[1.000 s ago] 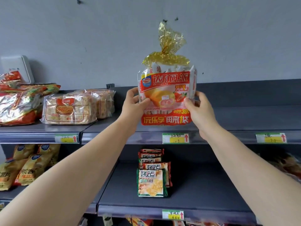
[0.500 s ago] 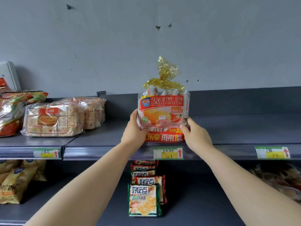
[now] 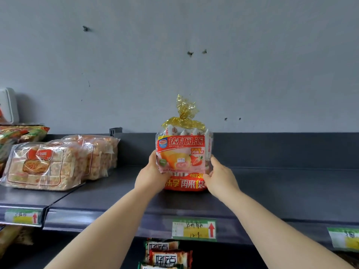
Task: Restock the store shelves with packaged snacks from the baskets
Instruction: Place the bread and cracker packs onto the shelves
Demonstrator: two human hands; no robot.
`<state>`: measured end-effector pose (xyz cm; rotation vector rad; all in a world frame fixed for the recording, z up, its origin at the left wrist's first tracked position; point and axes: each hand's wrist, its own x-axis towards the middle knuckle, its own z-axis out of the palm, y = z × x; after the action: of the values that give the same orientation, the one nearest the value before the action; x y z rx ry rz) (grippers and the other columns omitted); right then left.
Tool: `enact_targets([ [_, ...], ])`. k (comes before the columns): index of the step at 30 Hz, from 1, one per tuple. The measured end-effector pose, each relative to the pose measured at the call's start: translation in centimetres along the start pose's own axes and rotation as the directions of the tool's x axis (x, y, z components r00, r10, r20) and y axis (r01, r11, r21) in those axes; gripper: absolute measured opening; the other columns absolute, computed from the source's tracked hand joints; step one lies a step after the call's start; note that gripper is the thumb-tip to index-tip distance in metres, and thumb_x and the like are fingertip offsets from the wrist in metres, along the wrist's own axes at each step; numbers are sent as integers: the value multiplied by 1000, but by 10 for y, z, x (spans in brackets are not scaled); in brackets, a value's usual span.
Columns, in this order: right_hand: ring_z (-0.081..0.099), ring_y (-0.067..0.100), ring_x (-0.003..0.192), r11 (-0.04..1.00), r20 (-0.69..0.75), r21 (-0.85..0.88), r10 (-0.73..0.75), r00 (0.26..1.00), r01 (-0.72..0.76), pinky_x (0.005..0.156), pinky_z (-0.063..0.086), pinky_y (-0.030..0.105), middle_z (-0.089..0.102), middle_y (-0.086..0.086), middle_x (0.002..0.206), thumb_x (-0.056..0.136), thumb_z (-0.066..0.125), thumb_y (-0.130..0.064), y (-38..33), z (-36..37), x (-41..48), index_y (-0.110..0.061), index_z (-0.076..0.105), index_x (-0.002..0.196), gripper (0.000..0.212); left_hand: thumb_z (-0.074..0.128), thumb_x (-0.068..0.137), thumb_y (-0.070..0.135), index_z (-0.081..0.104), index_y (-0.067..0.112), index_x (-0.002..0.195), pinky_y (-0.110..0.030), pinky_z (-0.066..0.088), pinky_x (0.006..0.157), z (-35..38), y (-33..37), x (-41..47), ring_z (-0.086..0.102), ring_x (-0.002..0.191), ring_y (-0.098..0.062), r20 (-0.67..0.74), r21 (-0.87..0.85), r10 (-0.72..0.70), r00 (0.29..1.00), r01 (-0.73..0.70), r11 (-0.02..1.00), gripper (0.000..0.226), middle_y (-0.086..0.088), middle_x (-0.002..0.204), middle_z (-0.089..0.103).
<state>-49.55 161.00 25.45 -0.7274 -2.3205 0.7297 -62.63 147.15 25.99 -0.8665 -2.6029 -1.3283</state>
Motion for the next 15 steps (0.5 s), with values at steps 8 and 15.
enact_targets([
  [8, 52, 20, 110, 994, 325, 62, 65, 943, -90, 88, 46, 29, 45, 5, 143, 96, 57, -27, -2, 11, 30, -30, -19, 152, 94, 66, 88, 21, 30, 14, 130, -48, 57, 85, 39, 24, 37, 63, 96, -28, -23, -278, -190, 982, 176, 944, 55, -6, 110, 61],
  [15, 43, 26, 132, 995, 206, -78, -38, 978, 55, 101, 44, 36, 40, 3, 149, 96, 55, -26, -16, 7, -1, -21, 32, 148, 57, 53, 93, 8, 42, 19, 140, -36, 54, 88, 23, 24, 0, 63, 106, -22, -37, -162, 18, 999, -24, 987, 49, 1, 126, 63],
])
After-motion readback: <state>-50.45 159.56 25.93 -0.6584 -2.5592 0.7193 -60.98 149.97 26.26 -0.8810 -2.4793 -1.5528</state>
